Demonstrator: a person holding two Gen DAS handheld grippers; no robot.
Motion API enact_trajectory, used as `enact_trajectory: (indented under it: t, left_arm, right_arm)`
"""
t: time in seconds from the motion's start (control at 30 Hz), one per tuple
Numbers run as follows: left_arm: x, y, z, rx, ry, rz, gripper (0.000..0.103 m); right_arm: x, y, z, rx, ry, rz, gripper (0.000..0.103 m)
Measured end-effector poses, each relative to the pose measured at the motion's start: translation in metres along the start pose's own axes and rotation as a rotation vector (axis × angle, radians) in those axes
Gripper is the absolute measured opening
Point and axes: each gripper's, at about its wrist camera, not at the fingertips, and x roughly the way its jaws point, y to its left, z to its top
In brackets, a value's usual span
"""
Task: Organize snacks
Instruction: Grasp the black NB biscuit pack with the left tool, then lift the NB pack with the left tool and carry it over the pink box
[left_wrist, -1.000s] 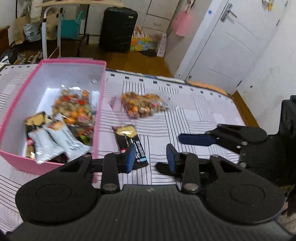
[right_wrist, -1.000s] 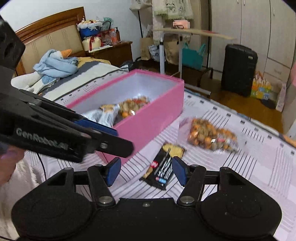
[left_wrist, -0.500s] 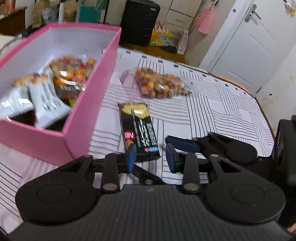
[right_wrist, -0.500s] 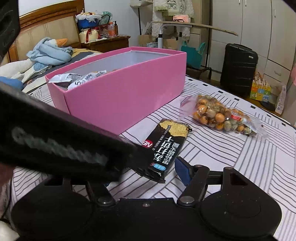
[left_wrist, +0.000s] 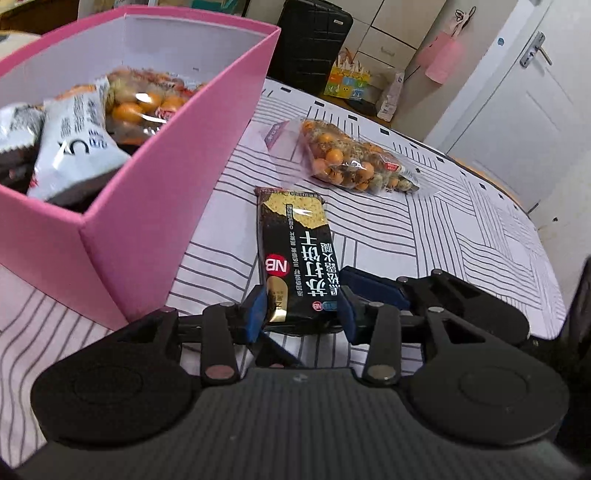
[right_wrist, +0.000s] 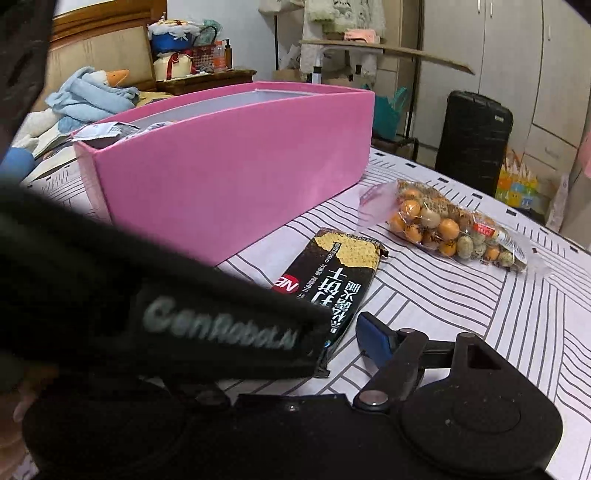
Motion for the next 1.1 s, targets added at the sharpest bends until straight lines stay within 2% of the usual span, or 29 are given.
enact_trajectory:
  t: [0.3,0.4,0.6,0.73,0.8,0.87,0.97,1.1]
  left_arm:
    - [-0.007,0.007,0.002,-0.080,0.096,-0.140,0.040]
    - [-0.005,0.001,-0.001,-0.048,0.087,-0.104,0.041]
    - [0.001,-0.003,0.000,0.019,0.029,0.007,0.047]
    - [0.006,0.001,0.005,-0.004,0.049,-0.046,0.040]
    - [0.008,-0.001,0.004,0.020,0.052,-0.060,0.035]
    - [0.006,-0.004,0.002,0.047,0.053,-0.063,0.031]
    - [-0.003,-0.006,0.004,0.052,0.073,-0.083,0.031]
    - [-0.020,-0.015,0.005,0.112,0.122,-0.080,0.031]
  right_arm:
    - [-0.023,0.003,-0.012,-0.019,-0.010,-0.022,0.074]
    - [-0.025,-0.001,-0.014,0.015,-0.003,-0.023,0.077]
    - [-0.018,-0.010,-0.008,0.089,-0.003,-0.010,0.078]
    - [-0.012,-0.009,-0.005,0.093,0.006,0.012,0.079]
    - [-0.006,-0.009,-0.006,0.089,-0.001,0.005,0.080]
    - [-0.008,-0.005,-0.010,0.072,-0.019,-0.011,0.076]
    - [-0.014,-0.002,-0.011,0.054,-0.016,-0.030,0.067]
    - [-0.030,-0.002,-0.008,0.084,0.010,0.011,0.066]
